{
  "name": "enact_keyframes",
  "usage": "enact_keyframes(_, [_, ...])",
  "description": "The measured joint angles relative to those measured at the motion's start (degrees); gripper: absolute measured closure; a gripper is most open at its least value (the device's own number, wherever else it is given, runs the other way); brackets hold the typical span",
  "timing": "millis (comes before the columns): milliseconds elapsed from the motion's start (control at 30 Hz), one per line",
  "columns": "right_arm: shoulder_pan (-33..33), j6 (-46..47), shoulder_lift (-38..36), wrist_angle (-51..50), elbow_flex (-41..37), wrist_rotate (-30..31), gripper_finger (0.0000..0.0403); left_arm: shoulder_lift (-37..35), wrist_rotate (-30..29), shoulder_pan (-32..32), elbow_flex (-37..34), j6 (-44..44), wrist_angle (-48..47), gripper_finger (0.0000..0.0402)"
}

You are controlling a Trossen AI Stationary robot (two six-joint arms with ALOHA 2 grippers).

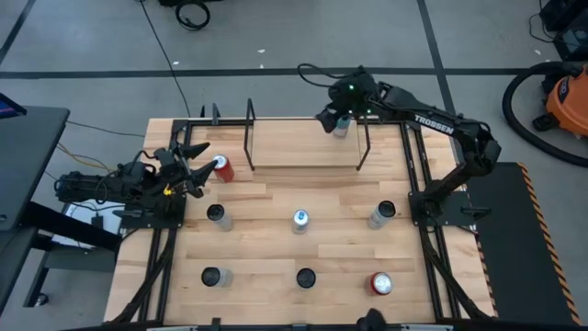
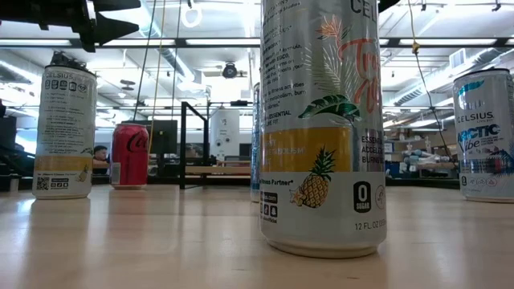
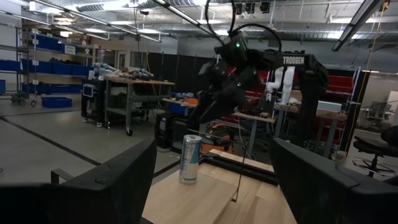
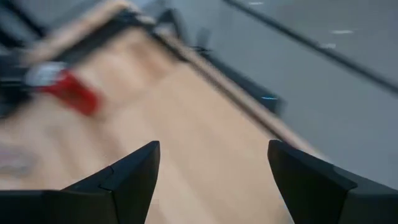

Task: Place canned beverage on shelf
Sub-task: Put the light blue soda can on the shelf

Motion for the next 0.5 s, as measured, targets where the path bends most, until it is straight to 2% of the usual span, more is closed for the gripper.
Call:
enact_keyframes(100, [0.68,0.72,0.06,2.13,0.00,-7.15,0.0097,0.00,0.00,0.00,0.00,-0.02,0.29,0.0086])
enact_keyframes(267, [4.61,-4.25,0.11,3.82,0.00,-14.40,0.0097,0.00,0.00,0.00,0.00,-0.02,0.42,0.0086])
enact_keyframes(500, [12.84,-16.95,0.11,4.01,0.00,-16.38,0.0097,0.00,0.00,0.00,0.00,0.00,0.39,0.0086])
